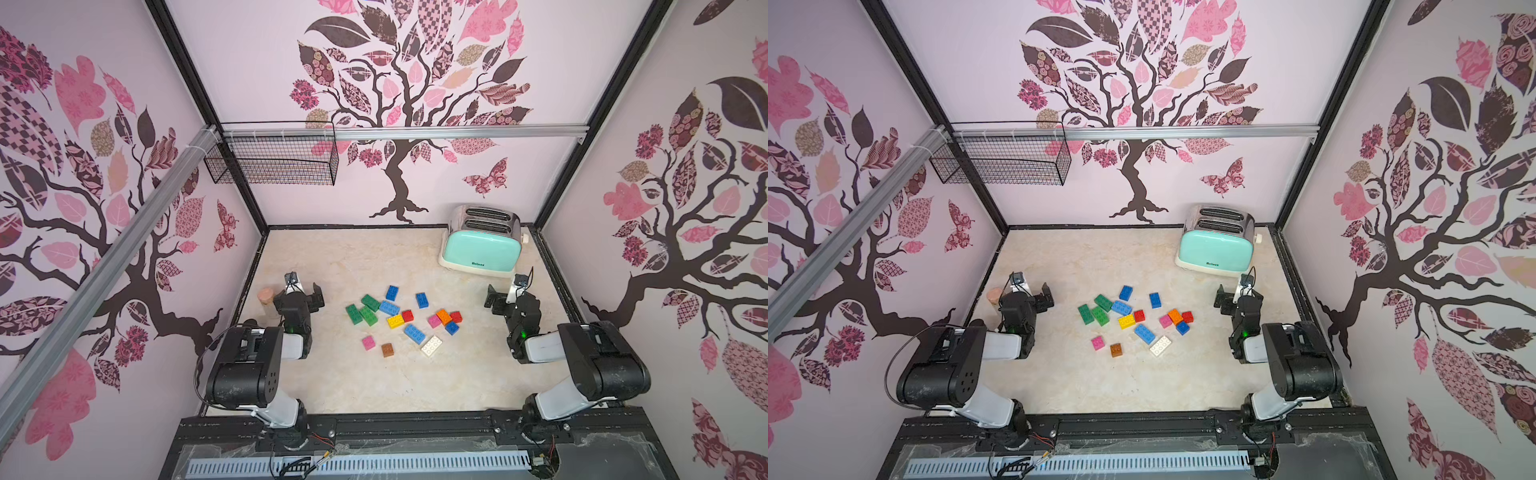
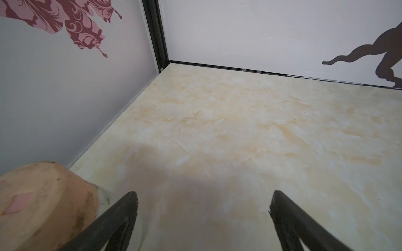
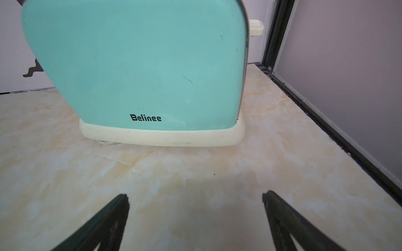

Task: Assemble a heart with lego
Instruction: Adjust the lego brick at the center of the board.

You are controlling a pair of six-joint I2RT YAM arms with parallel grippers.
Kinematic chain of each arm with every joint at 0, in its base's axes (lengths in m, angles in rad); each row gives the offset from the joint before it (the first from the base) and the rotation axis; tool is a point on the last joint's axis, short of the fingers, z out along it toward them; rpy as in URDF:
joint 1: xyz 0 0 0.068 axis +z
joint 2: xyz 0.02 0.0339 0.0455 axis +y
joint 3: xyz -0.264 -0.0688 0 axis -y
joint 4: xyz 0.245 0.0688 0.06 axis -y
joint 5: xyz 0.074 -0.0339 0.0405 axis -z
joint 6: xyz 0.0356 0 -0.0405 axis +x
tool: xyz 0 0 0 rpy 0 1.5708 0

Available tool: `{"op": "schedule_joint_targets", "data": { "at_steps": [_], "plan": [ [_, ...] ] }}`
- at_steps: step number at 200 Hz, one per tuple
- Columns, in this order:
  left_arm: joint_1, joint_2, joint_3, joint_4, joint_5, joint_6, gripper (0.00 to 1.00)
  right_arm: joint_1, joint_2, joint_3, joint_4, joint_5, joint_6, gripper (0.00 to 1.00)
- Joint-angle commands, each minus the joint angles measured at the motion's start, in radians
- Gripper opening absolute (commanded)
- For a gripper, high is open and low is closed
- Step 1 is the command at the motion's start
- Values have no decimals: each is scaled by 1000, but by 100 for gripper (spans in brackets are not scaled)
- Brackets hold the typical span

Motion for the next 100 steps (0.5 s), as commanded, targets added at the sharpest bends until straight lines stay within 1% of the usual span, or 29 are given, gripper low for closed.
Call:
{"op": "schedule_joint_targets", "data": {
  "at_steps": [1, 100],
  "plan": [
    [0, -11, -8, 15, 3, 2, 98, 4, -14, 9, 14, 5, 9, 100],
    [-3, -11, -7, 15, 1, 6, 98, 4, -14, 9, 14, 6, 9, 100]
  ]
}}
